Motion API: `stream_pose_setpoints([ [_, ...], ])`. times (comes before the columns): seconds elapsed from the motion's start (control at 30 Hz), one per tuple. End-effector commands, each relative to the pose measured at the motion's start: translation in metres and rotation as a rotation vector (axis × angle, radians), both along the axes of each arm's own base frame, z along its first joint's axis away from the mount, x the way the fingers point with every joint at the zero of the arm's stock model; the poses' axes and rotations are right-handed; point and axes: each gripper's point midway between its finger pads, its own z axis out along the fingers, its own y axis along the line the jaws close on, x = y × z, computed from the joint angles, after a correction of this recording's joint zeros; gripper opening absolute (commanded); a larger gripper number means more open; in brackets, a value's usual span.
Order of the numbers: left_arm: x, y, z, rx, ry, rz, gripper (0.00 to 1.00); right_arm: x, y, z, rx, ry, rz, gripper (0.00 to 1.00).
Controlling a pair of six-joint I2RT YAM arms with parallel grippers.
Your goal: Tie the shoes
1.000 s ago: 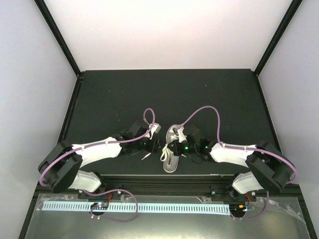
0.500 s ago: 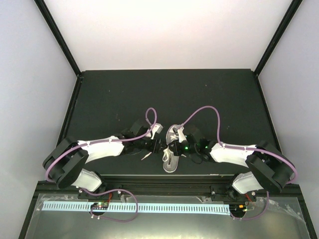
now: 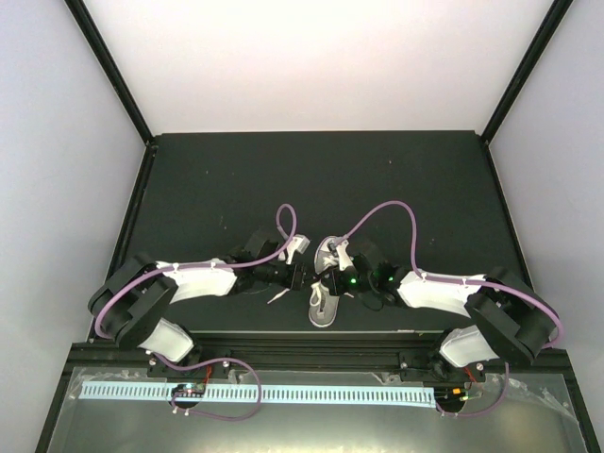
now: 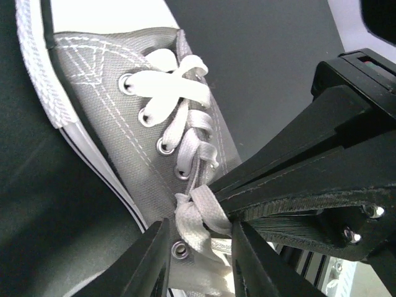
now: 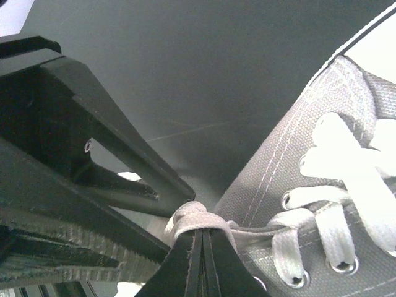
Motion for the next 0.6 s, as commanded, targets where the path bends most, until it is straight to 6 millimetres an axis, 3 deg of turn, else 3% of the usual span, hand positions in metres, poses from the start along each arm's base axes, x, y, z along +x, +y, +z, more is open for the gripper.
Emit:
stream_pose_setpoints([
  [0.0, 0.001, -0.003, 0.004, -0.055, 0.013, -0.007, 0.22, 0.001, -0.003, -0.001, -0.017, -0.014, -0.01, 0.02],
  [0.2, -0.001, -0.001, 0.009, -0.085, 0.016, -0.002, 0.02, 0.002, -0.006, 0.0, -0.02, -0.018, -0.026, 0.01],
  [0.33, 0.0, 0.004, 0.011, -0.081, 0.01, 0.02, 0.02, 0.004, -0.008, 0.008, -0.016, -0.032, -0.042, 0.02],
  [0.57, 0.001, 0.006, 0.013, -0.092, 0.011, 0.047, 0.01, 0.002, -0.02, 0.03, -0.029, -0.067, -0.069, 0.24],
])
